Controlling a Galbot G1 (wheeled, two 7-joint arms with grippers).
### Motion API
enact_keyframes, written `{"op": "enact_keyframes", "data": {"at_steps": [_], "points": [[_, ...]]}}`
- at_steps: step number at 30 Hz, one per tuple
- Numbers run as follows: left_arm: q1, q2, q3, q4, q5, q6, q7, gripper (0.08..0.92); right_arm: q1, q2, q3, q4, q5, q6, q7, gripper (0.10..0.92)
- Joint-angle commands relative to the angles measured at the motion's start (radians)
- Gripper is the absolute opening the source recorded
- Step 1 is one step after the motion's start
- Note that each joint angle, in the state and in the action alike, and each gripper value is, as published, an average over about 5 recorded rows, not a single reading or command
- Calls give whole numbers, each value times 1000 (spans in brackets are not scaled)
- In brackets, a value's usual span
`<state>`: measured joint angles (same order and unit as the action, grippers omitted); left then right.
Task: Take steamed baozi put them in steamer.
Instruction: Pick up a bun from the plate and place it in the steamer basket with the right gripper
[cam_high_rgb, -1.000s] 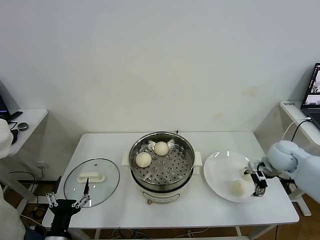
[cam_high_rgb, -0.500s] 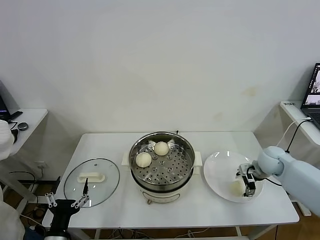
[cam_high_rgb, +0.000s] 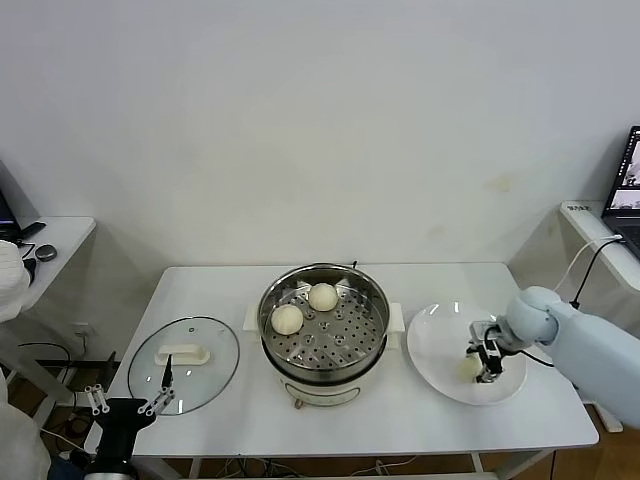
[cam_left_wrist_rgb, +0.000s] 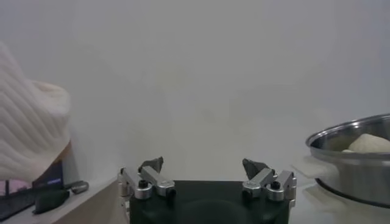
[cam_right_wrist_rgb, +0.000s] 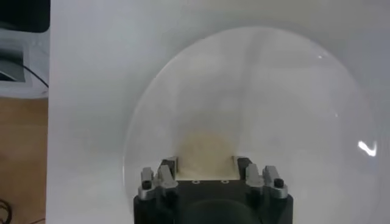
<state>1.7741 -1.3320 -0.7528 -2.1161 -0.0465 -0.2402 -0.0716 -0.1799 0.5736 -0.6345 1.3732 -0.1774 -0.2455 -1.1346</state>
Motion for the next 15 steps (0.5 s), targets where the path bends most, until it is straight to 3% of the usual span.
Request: {"op": "enact_keyframes", "data": {"at_steps": [1,6,15], "points": [[-5,4,6,-9,-2,4,0,823,243,-49,-98,39,112,2,-71,530],[-18,9,11,-19,-6,9,1,823,526,-16,-214,36,231,19,-96,489],[-27,11,6,-24,-9,12,0,823,849,254,-427,62,453,151,-66,485]]}}
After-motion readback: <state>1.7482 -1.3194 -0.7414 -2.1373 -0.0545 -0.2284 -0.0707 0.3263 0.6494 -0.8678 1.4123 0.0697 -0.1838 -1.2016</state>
